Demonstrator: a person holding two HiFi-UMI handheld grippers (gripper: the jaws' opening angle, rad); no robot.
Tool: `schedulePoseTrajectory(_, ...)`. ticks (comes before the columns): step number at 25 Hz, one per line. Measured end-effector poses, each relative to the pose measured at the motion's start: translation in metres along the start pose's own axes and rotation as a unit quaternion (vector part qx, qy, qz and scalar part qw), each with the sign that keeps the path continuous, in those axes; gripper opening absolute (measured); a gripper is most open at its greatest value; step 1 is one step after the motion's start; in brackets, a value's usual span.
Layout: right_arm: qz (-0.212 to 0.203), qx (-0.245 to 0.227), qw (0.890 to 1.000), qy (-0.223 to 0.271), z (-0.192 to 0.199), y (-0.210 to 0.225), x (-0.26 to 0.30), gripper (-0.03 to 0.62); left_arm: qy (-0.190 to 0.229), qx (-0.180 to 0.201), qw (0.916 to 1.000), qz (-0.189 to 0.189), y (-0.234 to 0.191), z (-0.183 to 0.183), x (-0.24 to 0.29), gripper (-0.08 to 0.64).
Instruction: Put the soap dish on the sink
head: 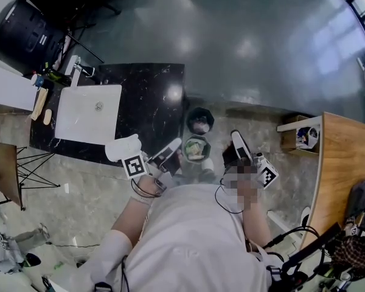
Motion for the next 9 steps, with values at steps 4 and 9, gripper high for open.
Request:
schedulePoseTrajectory(4, 0.003, -0.002, 1.0, -0.001, -0.0017, 0.002, 0.0011, 0.022, 0.005, -0.001, 1.0, 0.001, -0.0016, -0.0006, -0.0011, 0.006)
schedulePoseTrajectory(9, 0.002, -0.001, 1.0, -0.001, -0.0031, 0.0008, 0.0039, 0.023, 0.008, -0.002, 1.0, -0.002, -0.0019, -0.0041, -0.0032, 0.008)
Point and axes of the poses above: the fingertips, and each gripper's own axes: x forward along the fingers, y to its right, z out of its underside, the point moved 9 cm from there along -x, backward along the fingers, and after that the axes turned 5 degrees about -y, right-handed, at the moved point
